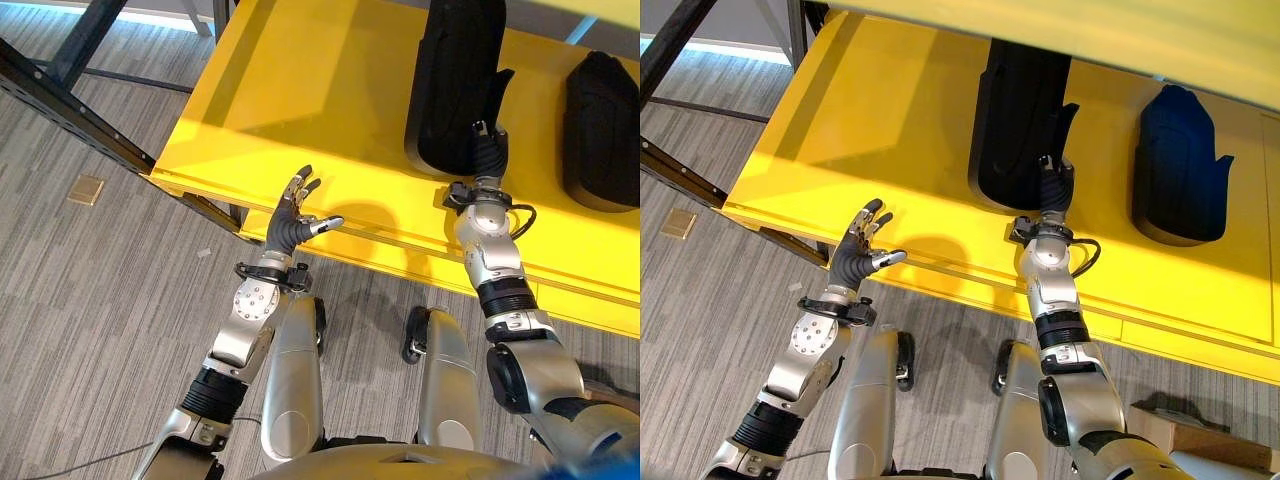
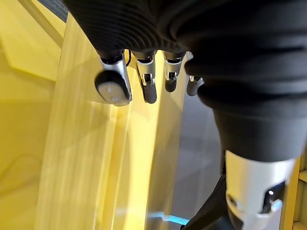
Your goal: Move parts from the plastic box to the shelf.
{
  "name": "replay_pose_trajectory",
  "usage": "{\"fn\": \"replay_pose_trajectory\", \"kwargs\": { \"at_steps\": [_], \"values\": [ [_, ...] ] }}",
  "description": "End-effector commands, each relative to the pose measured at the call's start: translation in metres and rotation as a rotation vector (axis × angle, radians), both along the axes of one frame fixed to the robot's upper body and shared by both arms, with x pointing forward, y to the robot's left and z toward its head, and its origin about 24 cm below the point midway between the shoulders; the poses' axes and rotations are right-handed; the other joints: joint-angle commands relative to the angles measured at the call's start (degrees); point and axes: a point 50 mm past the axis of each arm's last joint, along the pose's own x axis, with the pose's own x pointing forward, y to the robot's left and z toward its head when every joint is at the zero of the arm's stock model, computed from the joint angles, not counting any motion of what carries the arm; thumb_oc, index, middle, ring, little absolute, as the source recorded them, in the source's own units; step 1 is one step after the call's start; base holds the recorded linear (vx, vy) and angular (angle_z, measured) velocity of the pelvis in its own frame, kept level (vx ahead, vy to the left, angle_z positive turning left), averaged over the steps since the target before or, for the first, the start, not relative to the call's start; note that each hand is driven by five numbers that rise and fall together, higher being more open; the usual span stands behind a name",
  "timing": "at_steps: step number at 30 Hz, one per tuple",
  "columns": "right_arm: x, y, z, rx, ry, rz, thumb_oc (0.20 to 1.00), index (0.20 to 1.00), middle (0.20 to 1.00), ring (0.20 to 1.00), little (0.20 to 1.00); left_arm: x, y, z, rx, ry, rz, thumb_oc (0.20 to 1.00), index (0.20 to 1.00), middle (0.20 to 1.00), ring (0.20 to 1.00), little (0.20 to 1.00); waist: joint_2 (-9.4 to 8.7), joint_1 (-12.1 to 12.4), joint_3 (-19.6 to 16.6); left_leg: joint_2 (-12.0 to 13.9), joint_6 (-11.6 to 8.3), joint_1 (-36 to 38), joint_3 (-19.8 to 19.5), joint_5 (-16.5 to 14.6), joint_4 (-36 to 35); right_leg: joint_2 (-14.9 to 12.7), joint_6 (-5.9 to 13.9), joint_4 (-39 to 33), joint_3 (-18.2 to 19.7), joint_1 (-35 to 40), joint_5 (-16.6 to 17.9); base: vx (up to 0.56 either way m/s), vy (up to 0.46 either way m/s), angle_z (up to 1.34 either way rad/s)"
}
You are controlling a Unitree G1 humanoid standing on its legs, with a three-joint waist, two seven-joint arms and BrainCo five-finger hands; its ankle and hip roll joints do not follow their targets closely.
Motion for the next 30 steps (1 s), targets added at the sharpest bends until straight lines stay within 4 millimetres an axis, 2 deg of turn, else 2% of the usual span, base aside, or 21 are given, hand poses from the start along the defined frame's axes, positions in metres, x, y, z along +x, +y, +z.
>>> {"fn": "replay_pose_trajectory", "kwargs": {
  "at_steps": [1, 9, 16, 24, 30],
  "values": [
    [-0.014, -0.026, -0.062, 0.078, 0.238, -0.110, 0.200, 0.200, 0.200, 0.200, 0.200, -0.004, -0.009, -0.016, 0.003, 0.086, -0.022, 1.000, 1.000, 1.000, 1.000, 1.000, 2.62, 0.4, 3.5, 0.5, -2.19, 0.3, -2.4, 0.2, 1.5, 1.1, -0.66, -1.4, -0.6, -0.1, 4.7, 0.00, 0.000, 0.00],
    [-0.021, -0.042, -0.077, 0.121, 0.285, -0.173, 0.200, 0.200, 0.200, 0.200, 0.200, -0.005, -0.007, -0.018, -0.003, 0.095, -0.019, 1.000, 1.000, 1.000, 1.000, 1.000, 2.44, 0.0, 3.6, 0.5, -2.23, 0.3, -2.3, 0.0, 1.4, 1.1, -0.66, -1.3, -0.4, -0.2, 4.6, 0.00, 0.000, 0.00],
    [-0.025, -0.046, -0.085, 0.128, 0.308, -0.192, 0.200, 0.200, 0.200, 0.200, 0.200, -0.005, -0.007, -0.017, -0.017, 0.088, -0.014, 1.000, 1.000, 1.000, 1.000, 1.000, 2.33, -0.1, 3.6, 0.4, -2.29, 0.0, -2.3, -0.2, 1.6, 1.1, -0.54, -0.9, -0.2, -0.6, 4.3, 0.00, 0.000, 0.00],
    [-0.024, -0.044, -0.083, 0.116, 0.294, -0.199, 0.200, 0.200, 0.200, 0.200, 0.200, -0.005, -0.007, -0.015, -0.021, 0.071, 0.001, 1.000, 1.000, 1.000, 1.000, 1.000, 2.05, 0.0, 3.4, 0.2, -2.42, -1.1, -2.4, -0.5, 1.9, 1.1, -0.48, -0.4, -0.1, -1.9, 4.1, 0.00, 0.000, 0.00],
    [-0.018, -0.042, -0.072, 0.055, 0.265, -0.198, 0.200, 0.200, 0.200, 0.200, 0.200, -0.007, -0.011, -0.011, -0.018, 0.038, -0.001, 1.000, 1.000, 1.000, 1.000, 1.000, 1.79, 0.2, 3.0, -0.1, -2.51, -2.8, -2.4, -1.5, 2.3, 1.2, -0.42, 0.2, -0.2, -3.7, 3.4, -0.01, -0.001, 0.01]
  ]
}}
